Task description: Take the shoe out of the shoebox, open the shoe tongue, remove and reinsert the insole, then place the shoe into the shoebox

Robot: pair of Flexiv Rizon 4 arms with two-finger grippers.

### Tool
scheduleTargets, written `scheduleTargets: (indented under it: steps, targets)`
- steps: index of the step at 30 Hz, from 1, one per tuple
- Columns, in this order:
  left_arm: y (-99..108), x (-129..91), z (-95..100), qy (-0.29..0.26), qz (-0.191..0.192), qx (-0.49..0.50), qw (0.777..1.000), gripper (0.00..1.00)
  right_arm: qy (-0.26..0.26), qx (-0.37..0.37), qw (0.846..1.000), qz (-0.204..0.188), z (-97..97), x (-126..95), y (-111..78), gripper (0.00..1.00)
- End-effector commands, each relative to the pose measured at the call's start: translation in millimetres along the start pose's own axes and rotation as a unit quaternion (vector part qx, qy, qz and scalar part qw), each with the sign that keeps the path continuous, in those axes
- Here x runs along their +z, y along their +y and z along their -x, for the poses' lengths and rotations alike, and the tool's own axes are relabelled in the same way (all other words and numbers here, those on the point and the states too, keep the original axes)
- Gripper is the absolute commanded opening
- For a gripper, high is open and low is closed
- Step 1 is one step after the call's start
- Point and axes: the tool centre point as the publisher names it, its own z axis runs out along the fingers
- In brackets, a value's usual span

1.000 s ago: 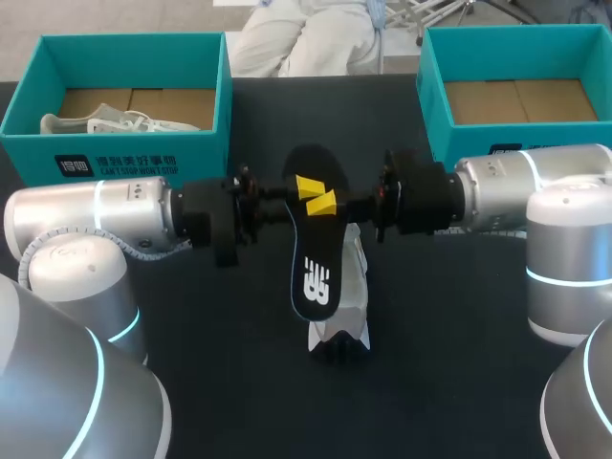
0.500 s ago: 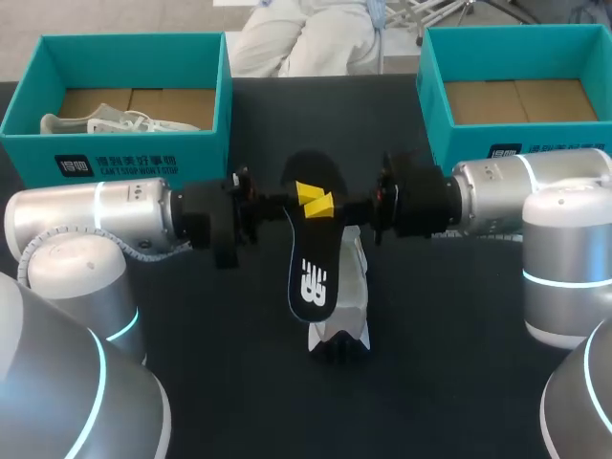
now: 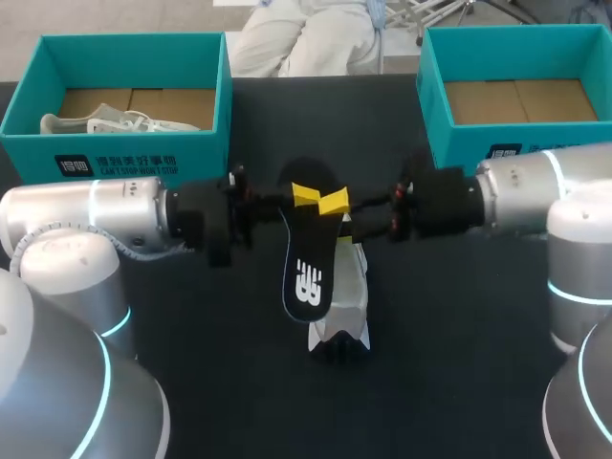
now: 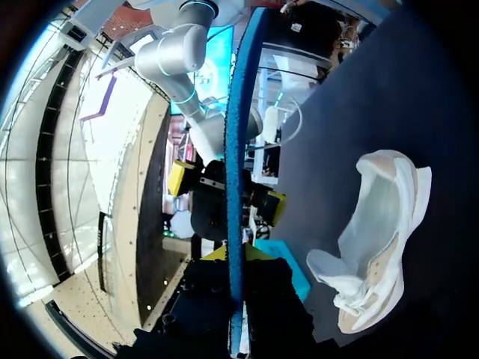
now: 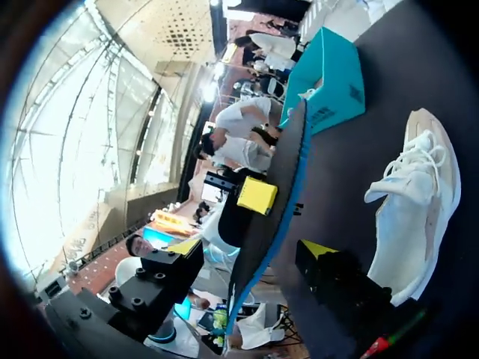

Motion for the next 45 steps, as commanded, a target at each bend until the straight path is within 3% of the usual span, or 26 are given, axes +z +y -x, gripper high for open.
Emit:
scheduleTargets:
  steps: [1, 2, 20, 21, 22, 24, 26, 28, 45]
  targets:
    - [-9, -10, 3.8, 0.01, -0.005, -0.025, 1.0, 0.0, -0.046, -0.193, 0.979, -0.049, -16.7, -20, -0.4, 1.0]
    - [-12, -11, 3.9, 0.01, -0.008, -0.041, 0.999, 0.0, -0.021, -0.23, 0.972, -0.05, -18.6, -21, -0.6, 1.0]
    - [-15, -12, 2.0, 0.024, -0.015, -0.062, 0.998, 0.0, -0.021, -0.23, 0.972, -0.05, -18.6, -21, -0.6, 1.0]
    - [-15, -12, 2.0, 0.024, -0.015, -0.062, 0.998, 0.0, -0.04, -0.26, 0.962, -0.078, -10.2, -25, -0.6, 1.0]
    - [-15, -12, 2.0, 0.024, -0.015, -0.062, 0.998, 0.0, -0.054, -0.301, 0.95, -0.065, -2.2, -33, -2.3, 1.0]
    - [-15, -12, 2.0, 0.024, -0.015, -0.062, 0.998, 0.0, -0.123, -0.385, 0.907, -0.118, 11.6, -47, -6.6, 1.0]
    - [-15, -12, 2.0, 0.024, -0.015, -0.062, 0.998, 0.0, -0.155, -0.468, 0.854, -0.167, 21.3, -60, -12.1, 1.0]
    - [-15, -12, 2.0, 0.024, -0.015, -0.062, 0.998, 0.0, -0.219, -0.474, 0.82, -0.236, 32.2, -71, -17.5, 1.0]
    - [-15, -12, 2.0, 0.024, -0.015, -0.062, 0.998, 0.0, -0.219, -0.474, 0.82, -0.236, 32.2, -71, -17.5, 1.0]
